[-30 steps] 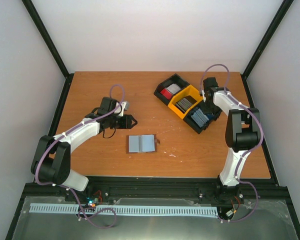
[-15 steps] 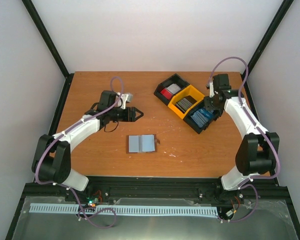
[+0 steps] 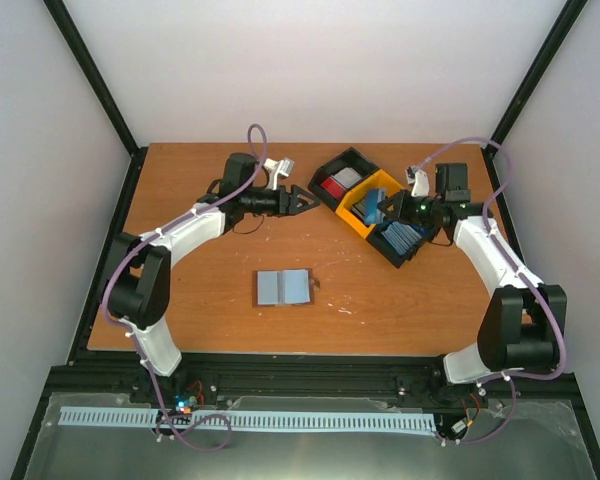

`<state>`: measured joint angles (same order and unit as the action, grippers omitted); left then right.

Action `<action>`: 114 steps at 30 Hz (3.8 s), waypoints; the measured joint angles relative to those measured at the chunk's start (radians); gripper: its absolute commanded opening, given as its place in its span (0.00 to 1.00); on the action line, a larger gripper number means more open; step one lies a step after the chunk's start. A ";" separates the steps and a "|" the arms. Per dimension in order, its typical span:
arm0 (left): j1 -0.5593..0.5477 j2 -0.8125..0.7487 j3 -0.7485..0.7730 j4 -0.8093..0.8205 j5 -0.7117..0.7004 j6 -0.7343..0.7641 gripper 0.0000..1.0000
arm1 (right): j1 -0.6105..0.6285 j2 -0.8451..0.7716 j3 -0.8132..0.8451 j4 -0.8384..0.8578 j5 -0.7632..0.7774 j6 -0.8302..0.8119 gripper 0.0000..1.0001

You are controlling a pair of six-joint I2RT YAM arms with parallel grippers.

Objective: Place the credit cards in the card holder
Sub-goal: Place the credit card in the storage box.

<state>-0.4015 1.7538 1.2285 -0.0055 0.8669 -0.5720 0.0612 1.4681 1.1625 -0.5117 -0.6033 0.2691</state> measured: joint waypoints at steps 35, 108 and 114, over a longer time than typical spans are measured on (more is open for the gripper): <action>-0.060 0.218 0.264 0.214 0.316 -0.324 0.01 | 0.088 0.018 -0.176 0.695 -0.468 0.547 0.04; -0.215 0.683 0.818 0.221 0.318 -0.503 0.01 | -0.209 -0.023 -0.337 0.731 -0.463 0.496 0.21; -0.222 0.682 0.822 0.225 0.333 -0.481 0.01 | -0.218 -0.026 -0.333 0.752 -0.477 0.527 0.38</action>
<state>-0.6235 2.4359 2.0502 0.2195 1.1995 -1.0527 -0.1566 1.4425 0.8295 0.2401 -1.0801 0.7963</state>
